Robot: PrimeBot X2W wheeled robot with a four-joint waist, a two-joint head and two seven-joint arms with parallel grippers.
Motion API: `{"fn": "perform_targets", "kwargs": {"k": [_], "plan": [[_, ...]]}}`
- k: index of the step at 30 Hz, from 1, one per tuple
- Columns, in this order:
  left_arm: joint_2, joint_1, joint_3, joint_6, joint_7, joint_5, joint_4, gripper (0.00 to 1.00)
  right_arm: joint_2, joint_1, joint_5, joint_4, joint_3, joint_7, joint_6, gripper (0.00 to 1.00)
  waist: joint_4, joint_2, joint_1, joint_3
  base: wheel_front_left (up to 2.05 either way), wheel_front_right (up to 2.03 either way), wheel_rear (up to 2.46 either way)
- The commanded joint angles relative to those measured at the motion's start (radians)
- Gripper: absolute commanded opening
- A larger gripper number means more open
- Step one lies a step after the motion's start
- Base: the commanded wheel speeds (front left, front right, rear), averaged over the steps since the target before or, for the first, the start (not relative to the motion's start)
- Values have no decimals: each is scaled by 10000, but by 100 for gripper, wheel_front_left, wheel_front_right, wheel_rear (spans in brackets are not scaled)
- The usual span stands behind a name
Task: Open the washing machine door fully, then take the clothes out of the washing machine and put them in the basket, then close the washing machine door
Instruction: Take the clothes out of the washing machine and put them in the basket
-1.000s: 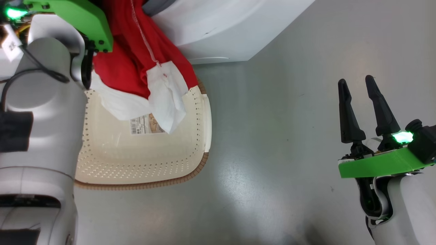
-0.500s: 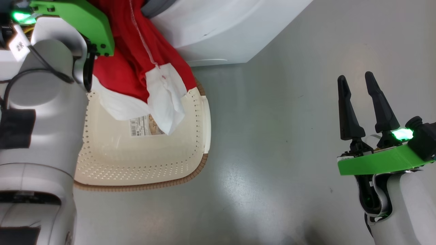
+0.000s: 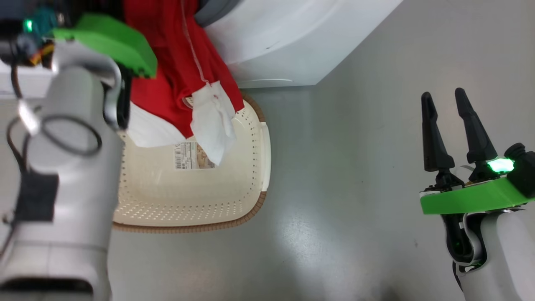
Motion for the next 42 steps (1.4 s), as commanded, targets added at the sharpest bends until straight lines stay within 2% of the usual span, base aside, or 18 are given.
{"fn": "perform_targets", "kwargs": {"k": [1, 9, 16, 27, 42], "plan": [[284, 530, 241, -31, -86, -134, -704, 0, -93, 337, -90, -251, 134, -63, 75, 100, 99, 0, 0, -81, 0, 0, 0], [120, 3446, 641, -120, -88, -443, -3974, 0, -155, 487, -128, -230, 125, -63, 75, 100, 316, 0, 0, -363, 0, 0, 0], [108, 5250, -61, 103, -88, -1315, -5039, 0, -191, 579, -130, -176, 172, -63, 75, 100, 426, 0, 0, -579, 0, 0, 0], [106, 6217, -566, 251, -89, -1711, -4559, 0, -204, 527, -101, -198, 218, -63, 75, 100, 408, 0, 0, -477, 0, 0, 0], [105, 5718, -339, -318, -89, -1715, -1776, 0, -63, 207, -59, -326, 190, -63, 75, 100, -107, 0, 0, 353, 0, 0, 0]]}}
